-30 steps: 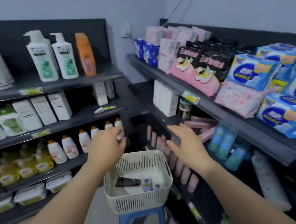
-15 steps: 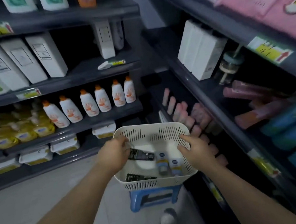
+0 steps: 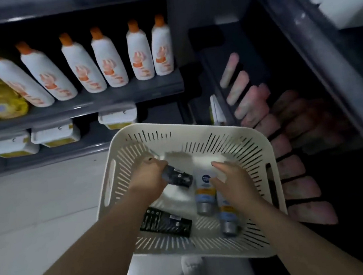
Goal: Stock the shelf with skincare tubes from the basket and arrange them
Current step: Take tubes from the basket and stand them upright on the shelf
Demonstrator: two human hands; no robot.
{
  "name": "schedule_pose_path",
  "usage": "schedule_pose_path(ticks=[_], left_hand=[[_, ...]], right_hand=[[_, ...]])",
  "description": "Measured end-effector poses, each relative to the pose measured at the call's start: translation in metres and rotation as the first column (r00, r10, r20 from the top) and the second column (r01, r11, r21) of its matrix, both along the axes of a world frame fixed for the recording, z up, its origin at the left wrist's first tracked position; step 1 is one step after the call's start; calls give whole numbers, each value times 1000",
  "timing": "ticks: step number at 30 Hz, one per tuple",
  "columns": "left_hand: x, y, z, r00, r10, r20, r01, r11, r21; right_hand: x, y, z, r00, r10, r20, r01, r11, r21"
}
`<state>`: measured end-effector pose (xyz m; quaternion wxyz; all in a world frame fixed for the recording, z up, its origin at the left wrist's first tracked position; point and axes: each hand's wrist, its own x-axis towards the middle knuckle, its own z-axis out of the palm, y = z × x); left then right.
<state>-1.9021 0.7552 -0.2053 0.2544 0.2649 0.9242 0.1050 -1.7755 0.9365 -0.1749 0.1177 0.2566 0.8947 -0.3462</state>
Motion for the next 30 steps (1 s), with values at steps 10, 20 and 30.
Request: schedule_pose_path(ticks=[10, 20, 30], left_hand=[[-17, 21, -79, 939, -334, -85, 284, 889, -360], [-21, 5, -40, 984, -165, 70, 179, 917, -356], [-5, -58, 89, 939, 325, -114, -309, 942, 133]], right_hand=[[-16, 14, -66, 997, 56, 61, -55, 998, -18], [-24, 3, -61, 994, 82, 71, -76, 994, -73], [-25, -50, -72, 932, 289, 220, -223, 934, -280]])
